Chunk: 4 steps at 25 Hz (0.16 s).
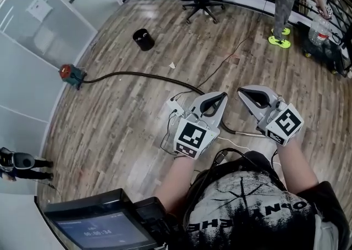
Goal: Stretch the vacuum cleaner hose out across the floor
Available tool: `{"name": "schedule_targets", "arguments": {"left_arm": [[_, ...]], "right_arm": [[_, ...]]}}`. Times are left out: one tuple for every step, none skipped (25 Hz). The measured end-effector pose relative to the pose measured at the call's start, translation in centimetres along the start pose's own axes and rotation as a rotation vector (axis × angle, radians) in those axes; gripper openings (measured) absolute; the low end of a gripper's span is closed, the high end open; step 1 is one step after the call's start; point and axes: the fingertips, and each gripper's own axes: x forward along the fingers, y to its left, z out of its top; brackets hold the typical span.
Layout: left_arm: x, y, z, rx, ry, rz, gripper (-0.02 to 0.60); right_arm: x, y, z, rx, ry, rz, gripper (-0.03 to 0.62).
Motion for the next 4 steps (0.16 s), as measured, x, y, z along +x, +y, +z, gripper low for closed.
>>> {"name": "schedule_targets", "arguments": {"left_arm": [[0.08,0.01,-0.06,-0.002,0.000,0.001,0.005],[0.12,0.03,-0.15,-0.004,0.000,0.003,0.005],[0.13,0.04,-0.27,-0.006,0.001,0.004,0.005],[0.14,0.05,-0.40,-0.008,0.003,0.006,0.005]], "right_arm": [[0.04,-0.05,-0.07,-0.002,0.003,-0.001,0.006],[0.10,-0.04,-0.14,-0.006,0.007,-0.001,0.006],[0.18,0.00,-0.21,-0.010,0.010,-0.001,0.006],[0.25,0.06,-0.27,-0.014,0.012,-0.001,0.006]]}}
